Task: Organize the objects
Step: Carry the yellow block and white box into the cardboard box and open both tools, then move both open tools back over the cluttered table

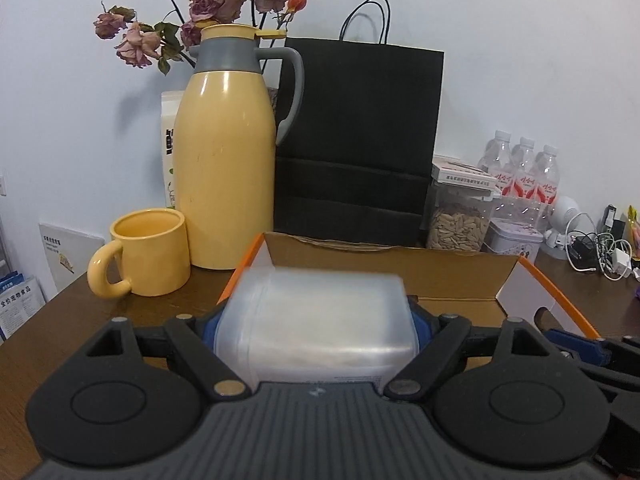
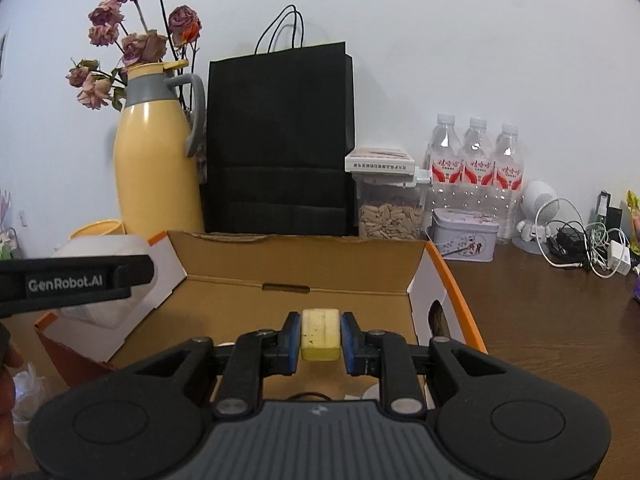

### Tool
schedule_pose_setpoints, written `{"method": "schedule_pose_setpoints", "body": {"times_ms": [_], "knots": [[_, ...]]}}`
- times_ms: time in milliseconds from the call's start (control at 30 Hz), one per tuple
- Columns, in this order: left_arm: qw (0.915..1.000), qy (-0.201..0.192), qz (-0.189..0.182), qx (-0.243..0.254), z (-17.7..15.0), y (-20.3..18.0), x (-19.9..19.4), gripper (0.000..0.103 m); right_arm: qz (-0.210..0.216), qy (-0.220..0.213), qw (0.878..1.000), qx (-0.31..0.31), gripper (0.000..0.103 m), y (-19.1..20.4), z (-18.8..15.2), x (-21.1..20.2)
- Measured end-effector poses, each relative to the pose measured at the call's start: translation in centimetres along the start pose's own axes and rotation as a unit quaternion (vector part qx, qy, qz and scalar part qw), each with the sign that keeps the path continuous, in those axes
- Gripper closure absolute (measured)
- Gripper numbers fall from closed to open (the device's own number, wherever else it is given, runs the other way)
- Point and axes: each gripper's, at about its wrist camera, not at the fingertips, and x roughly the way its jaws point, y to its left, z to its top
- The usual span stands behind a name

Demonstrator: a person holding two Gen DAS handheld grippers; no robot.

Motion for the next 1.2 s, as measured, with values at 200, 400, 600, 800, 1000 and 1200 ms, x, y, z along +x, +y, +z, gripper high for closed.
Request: {"method": "schedule_pose_setpoints", "body": {"times_ms": [200,400,600,800,1000,1200], "knots": [[1.0000,-0.009,-0.002,-0.003,-0.1,0.0,-0.9,0.000,-0.016,-0.012,1.000,-0.006,0.005,0.2,0.1,-0.9],[0.9999,-0.014,-0.002,-0.006,0.0,0.1,-1.3,0.000,-0.013,-0.013,1.000,-0.013,0.000,0.5,0.0,-1.2],[0.9999,-0.014,-0.004,-0.004,-0.2,0.0,-1.4,0.000,-0.012,-0.017,1.000,-0.015,0.000,0.6,0.0,-1.5],[0.9993,-0.031,-0.014,-0.015,0.0,0.4,-2.7,0.000,-0.007,-0.029,0.999,-0.014,0.000,0.5,0.2,-2.6],[0.9981,-0.054,-0.028,-0.012,-0.2,0.9,-4.6,0.000,-0.001,-0.060,0.998,-0.025,0.000,0.7,0.3,-5.2],[0.9969,-0.072,-0.033,-0.003,-1.1,1.5,-6.6,0.000,0.001,-0.092,0.995,-0.034,0.000,0.5,-0.1,-8.1]]}}
